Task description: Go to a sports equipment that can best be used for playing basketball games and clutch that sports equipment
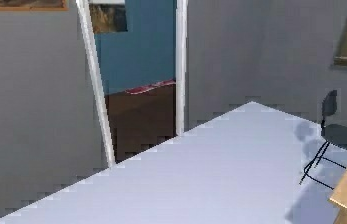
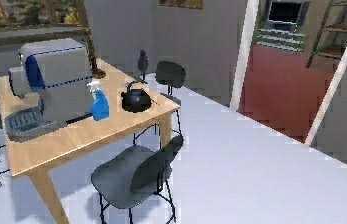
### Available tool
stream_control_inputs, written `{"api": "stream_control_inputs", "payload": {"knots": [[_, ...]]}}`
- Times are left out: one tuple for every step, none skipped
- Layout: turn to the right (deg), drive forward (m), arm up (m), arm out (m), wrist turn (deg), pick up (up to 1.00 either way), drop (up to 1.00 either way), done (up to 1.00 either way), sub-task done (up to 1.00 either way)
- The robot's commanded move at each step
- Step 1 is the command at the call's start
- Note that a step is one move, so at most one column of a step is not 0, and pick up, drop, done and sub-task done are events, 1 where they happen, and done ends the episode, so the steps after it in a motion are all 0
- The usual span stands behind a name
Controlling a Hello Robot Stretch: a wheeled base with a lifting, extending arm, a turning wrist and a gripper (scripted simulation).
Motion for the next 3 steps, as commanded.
{"api": "stream_control_inputs", "payload": {"knots": [[-6.0,0.0,0.0,0.0,0.0,0.0,0.0,0.0,0.0],[0.0,1.0,0.0,0.0,0.0,0.0,0.0,0.0,0.0],[-3.0,0.0,0.0,0.0,0.0,0.0,0.0,0.0,0.0]]}}
